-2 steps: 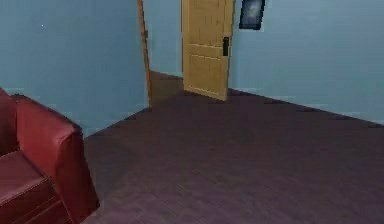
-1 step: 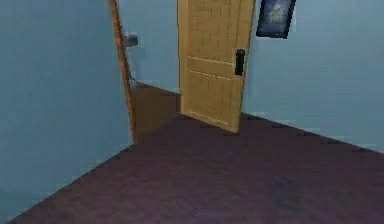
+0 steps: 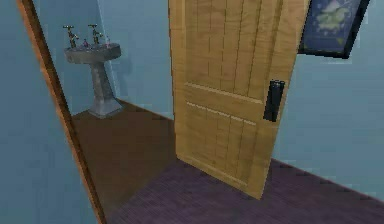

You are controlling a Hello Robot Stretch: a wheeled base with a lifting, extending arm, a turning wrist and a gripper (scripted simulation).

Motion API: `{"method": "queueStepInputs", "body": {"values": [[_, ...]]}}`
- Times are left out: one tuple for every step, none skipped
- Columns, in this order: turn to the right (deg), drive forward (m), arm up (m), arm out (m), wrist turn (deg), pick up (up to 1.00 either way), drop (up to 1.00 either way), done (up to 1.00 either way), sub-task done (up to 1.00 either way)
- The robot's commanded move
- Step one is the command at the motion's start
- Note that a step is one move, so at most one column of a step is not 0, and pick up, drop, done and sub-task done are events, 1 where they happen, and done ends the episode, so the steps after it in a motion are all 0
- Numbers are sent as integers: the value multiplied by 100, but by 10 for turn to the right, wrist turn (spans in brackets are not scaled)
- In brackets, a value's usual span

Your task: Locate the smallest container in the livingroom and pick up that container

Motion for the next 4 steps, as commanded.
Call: {"method": "queueStepInputs", "body": {"values": [[30,0,0,0,0,0,0,0,0],[0,90,0,0,0,0,0,0,0],[-450,0,0,0,0,0,0,0,0],[-90,0,0,0,0,0,0,0,0]]}}
